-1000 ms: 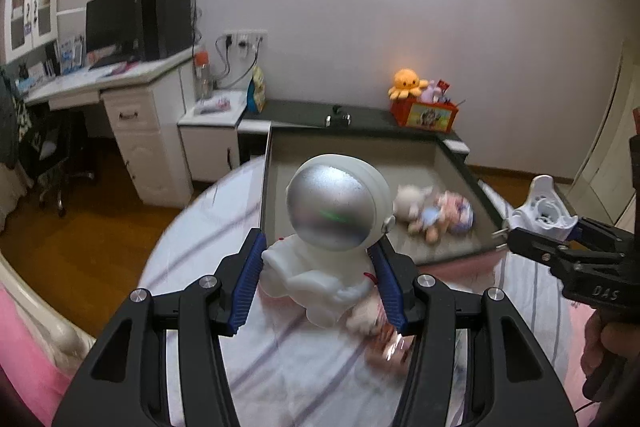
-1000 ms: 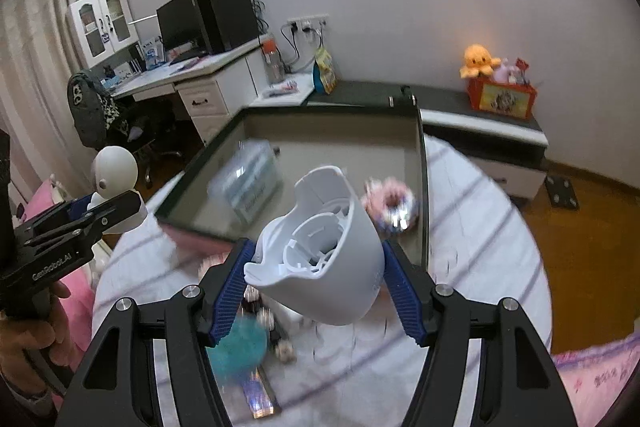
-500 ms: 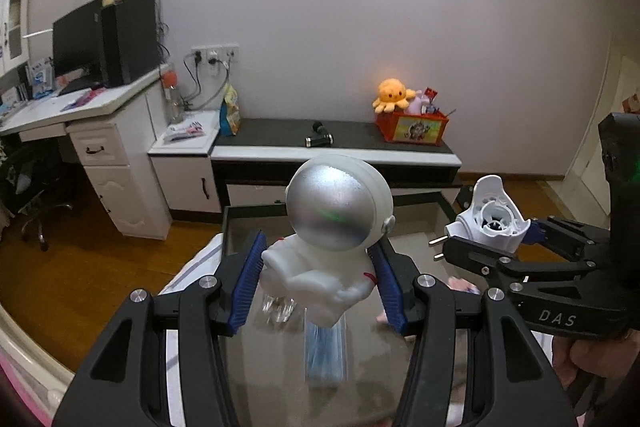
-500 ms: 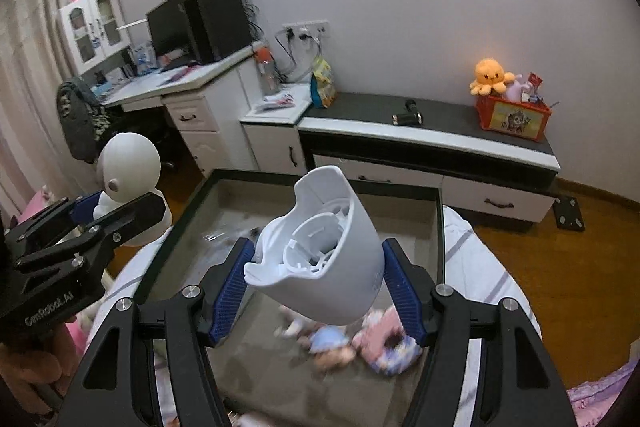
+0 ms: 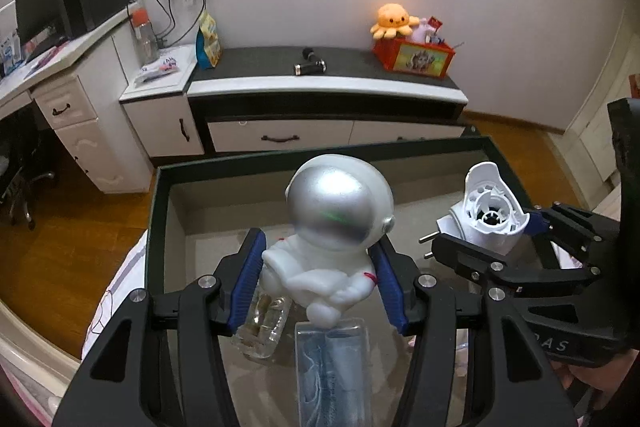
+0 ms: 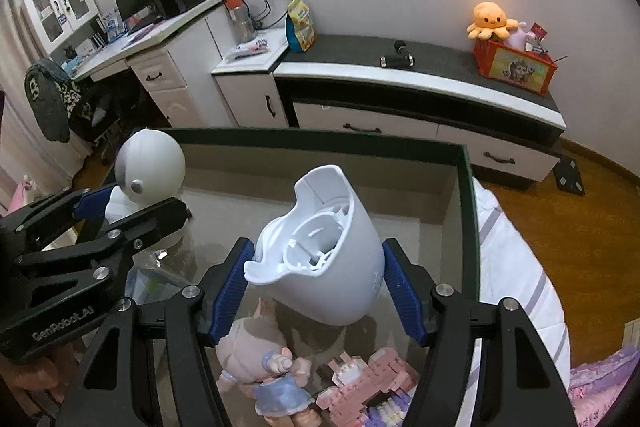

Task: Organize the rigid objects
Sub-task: 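Carry the astronaut and white cup into the pink box and release both, then withdraw both grippers from the box back toward the table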

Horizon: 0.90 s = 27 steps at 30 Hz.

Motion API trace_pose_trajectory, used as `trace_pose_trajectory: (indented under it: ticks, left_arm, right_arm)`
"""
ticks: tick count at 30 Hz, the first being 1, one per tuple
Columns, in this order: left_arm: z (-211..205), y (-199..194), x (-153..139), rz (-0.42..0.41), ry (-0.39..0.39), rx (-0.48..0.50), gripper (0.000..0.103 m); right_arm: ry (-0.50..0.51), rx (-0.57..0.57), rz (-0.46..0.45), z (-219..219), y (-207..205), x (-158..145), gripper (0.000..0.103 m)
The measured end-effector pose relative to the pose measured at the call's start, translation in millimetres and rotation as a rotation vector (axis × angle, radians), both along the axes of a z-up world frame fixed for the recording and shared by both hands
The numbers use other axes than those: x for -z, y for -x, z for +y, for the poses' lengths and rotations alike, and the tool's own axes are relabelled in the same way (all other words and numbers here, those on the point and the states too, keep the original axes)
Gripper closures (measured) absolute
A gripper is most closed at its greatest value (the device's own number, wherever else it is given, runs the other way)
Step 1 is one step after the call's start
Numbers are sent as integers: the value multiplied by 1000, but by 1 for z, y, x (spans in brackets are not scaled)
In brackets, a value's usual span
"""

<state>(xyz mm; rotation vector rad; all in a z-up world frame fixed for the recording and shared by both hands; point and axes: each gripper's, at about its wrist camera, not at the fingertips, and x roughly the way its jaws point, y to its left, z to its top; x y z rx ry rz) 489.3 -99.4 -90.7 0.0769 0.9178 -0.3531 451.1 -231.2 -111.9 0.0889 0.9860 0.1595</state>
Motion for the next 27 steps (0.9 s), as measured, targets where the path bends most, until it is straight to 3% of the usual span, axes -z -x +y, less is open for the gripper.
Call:
trace_pose_trajectory:
  ticks: [3, 4, 6, 8, 10, 11, 20, 27]
  left_arm:
    - [1, 3, 0, -11, -29, -17, 40]
    - [6, 5, 0, -18, -35, -36, 33]
    - [13, 12, -6, -41, -27, -61, 26]
    - [24, 25, -16, -80, -13, -83, 23]
    - [35, 42, -27, -124, 12, -99, 4]
    - [39, 49, -31, -143, 20, -106, 1]
    - [70, 140, -79, -302, 42, -182, 0]
    - [82, 203, -110, -403, 24, -224, 0]
  right_arm:
    - [18, 0, 6, 2, 3, -1, 30]
    - [22, 8, 4, 1, 4, -2, 19]
    - [12, 21, 3, -1, 6, -5, 15]
    - [2, 26, 10, -2, 9, -7, 0]
    - [15, 38, 1, -1, 15, -12, 0]
    - [9, 38, -8, 0, 19, -14, 0]
    - [-9, 79, -153, 13, 77, -52, 0]
    - [38, 127, -272, 19, 151, -79, 0]
